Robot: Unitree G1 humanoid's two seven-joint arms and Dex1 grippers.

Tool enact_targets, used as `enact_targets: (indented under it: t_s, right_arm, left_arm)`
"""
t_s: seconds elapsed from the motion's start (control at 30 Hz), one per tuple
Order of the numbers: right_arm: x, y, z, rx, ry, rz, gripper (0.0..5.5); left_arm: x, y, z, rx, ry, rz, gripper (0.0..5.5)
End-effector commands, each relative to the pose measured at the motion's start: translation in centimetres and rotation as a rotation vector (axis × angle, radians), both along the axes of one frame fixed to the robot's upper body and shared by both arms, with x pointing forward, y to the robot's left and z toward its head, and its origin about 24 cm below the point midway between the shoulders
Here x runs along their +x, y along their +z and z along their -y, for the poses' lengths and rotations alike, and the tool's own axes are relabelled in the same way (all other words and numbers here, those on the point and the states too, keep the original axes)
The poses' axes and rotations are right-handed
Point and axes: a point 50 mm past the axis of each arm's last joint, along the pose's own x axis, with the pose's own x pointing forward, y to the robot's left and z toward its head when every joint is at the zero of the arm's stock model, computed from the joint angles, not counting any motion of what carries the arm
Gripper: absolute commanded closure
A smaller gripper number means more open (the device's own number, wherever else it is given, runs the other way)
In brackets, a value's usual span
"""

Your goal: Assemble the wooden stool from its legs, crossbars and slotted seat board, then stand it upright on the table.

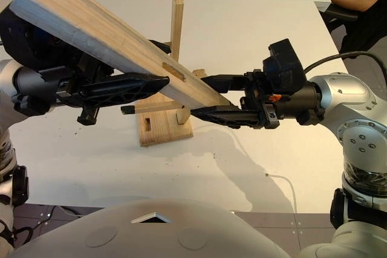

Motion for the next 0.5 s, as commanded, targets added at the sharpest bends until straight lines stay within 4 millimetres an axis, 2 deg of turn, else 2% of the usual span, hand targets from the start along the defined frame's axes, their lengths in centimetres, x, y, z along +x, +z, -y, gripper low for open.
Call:
enact_targets:
  t_s: [0.03,0.07,0.2,0.27,0.4,0.5]
  right_arm:
    - [-0.2,0.2,-0.2,-0.020,0.001,0.040,3.47]
    - [-0.2,0.2,-0.2,-0.022,-0.002,0.034,3.10]
    - [-0.5,0.3,0.1,-0.015,0.009,0.030,2.54]
    - [-0.2,0.7,0.4,0.005,-0.035,0.038,2.51]
    - [0.7,3.7,2.3,0.209,-0.127,0.020,2.51]
    - [1.4,5.1,3.7,0.313,-0.225,0.008,2.51]
  left_arm:
    - [0.2,-0.7,0.1,0.036,0.008,-0.016,3.46]
    - [0.3,-0.6,0.0,0.027,0.007,-0.014,3.46]
    - [0.2,0.3,-0.3,-0.054,-0.011,-0.009,3.46]
    - [0.0,0.8,-0.5,-0.091,-0.027,-0.008,3.46]
    - [-0.3,2.1,-1.2,-0.165,-0.036,-0.011,3.46]
    - [-0.4,4.8,-2.9,-0.246,0.009,0.038,3.46]
